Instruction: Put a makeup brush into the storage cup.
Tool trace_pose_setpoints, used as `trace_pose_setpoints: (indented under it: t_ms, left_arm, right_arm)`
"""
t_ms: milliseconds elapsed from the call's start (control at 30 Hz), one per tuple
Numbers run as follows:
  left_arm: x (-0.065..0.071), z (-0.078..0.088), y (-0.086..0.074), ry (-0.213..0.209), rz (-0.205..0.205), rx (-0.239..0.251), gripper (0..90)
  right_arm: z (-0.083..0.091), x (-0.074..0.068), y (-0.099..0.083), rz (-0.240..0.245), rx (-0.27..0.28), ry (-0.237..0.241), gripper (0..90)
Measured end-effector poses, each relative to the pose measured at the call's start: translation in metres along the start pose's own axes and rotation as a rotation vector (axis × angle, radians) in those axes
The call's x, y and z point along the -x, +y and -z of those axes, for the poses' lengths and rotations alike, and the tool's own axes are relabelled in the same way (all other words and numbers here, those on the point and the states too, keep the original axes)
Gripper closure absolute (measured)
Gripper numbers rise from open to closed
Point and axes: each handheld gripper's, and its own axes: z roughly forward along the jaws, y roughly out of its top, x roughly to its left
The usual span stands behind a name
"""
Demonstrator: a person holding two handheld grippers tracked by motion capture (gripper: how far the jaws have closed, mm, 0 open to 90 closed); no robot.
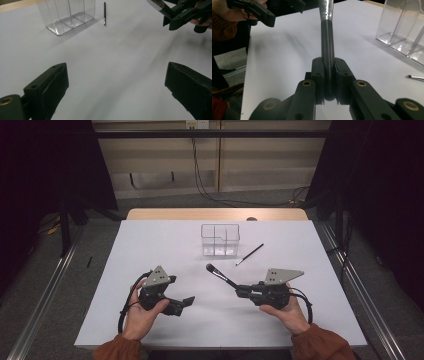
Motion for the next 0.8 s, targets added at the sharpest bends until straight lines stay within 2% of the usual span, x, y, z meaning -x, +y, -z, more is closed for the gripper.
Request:
trace_pose_setpoints:
  t_ms: [67, 167, 333, 433, 500, 600, 800]
  left_arm:
    - [0.001, 0.0, 0.001, -0.018, 0.006, 0.011, 5.0]
    - [0.003, -0.001, 0.002, -0.034, 0.016, 0.055, 4.6]
    - [0.006, -0.005, 0.007, -0.018, 0.003, 0.084, 5.0]
    - [0.01, -0.01, 0.011, -0.023, 0.001, 0.101, 5.0]
    - [0.013, -0.014, 0.013, -0.036, 0.006, 0.119, 5.0]
    - [0.018, -0.019, 0.015, -0.078, 0.009, 0.142, 5.0]
    - [0.025, -0.032, 0.022, -0.117, -0.006, 0.126, 5.1]
  right_arm:
    - [0.001, -0.001, 0.001, 0.008, 0.014, -0.004, 80.1]
    - [0.001, -0.003, 0.002, 0.01, 0.036, -0.005, 80.2]
    - [0.0, -0.004, 0.003, 0.01, 0.037, -0.011, 80.1]
    - [0.0, -0.005, 0.004, 0.017, 0.046, -0.007, 80.2]
    - [0.001, -0.005, 0.004, 0.018, 0.053, -0.006, 80.2]
    - [0.0, -0.005, 0.003, 0.012, 0.051, 0.003, 80.1]
    - [-0.001, -0.006, 0.003, 0.018, 0.058, 0.003, 80.1]
